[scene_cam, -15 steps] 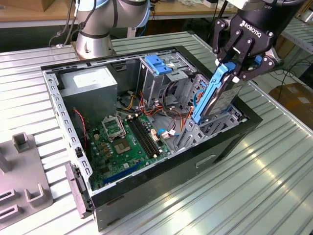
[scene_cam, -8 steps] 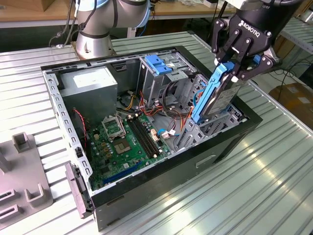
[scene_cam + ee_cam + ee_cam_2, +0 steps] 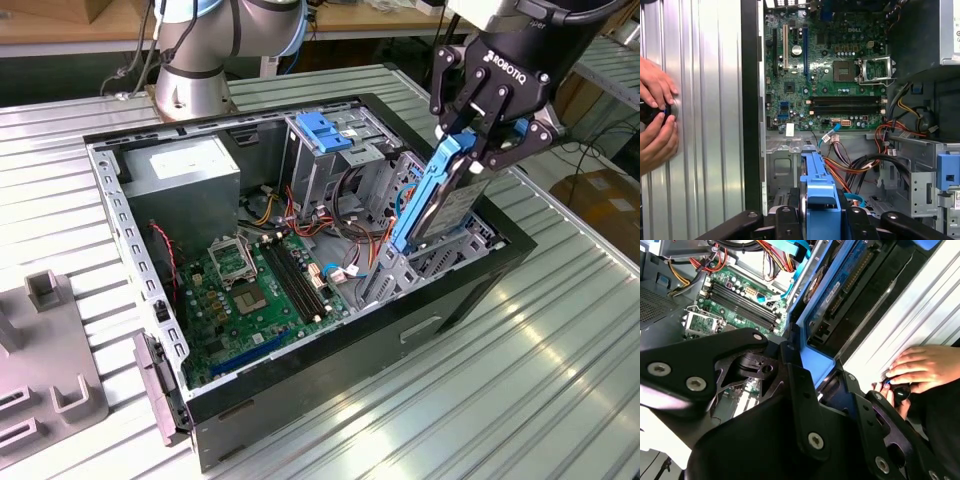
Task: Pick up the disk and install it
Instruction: 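Insert the disk into the insertion slot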
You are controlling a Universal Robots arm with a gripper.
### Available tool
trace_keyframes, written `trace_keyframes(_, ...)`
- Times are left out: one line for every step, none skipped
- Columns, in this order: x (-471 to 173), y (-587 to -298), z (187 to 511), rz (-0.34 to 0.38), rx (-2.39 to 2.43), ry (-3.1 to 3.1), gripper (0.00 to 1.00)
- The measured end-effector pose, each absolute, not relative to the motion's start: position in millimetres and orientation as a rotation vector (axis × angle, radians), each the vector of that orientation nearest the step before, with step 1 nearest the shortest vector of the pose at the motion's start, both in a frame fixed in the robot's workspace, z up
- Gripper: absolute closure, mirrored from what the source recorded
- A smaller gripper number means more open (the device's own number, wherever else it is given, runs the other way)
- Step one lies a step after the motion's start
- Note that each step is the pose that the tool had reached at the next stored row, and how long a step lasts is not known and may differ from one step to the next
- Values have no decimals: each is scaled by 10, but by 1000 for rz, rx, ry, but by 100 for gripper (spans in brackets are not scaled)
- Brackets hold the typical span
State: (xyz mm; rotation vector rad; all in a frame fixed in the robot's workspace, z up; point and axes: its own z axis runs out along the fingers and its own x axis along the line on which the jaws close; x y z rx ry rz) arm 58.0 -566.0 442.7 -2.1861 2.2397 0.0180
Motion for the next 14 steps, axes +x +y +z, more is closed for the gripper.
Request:
trace_keyframes(580,-5660,4415,18,-2186,2240,63)
trace_keyframes(580,-5660,4400,18,-2186,2240,63)
trace_keyframes(580,-5660,4391,18,-2186,2240,63)
trace_keyframes(580,-5660,4382,18,-2186,2240,63)
trace_keyframes(580,-5660,4366,18,-2186,2240,63)
trace_keyframes(580,-5660,4351,18,-2186,2240,63)
trace_keyframes(580,-5660,4337,18,-2186,2240,63)
trace_keyframes(580,-5660,4323,18,-2186,2240,63)
trace_keyframes(580,-5660,4312,18,-2186,2240,63)
trace_keyframes(580,-5661,4304,18,-2186,2240,63)
trace_keyframes(580,-5661,4289,18,-2186,2240,63)
trace_keyframes(580,-5661,4280,18,-2187,2240,63)
trace_keyframes(580,-5660,4272,18,-2186,2240,63)
trace_keyframes(580,-5660,4261,18,-2187,2240,63)
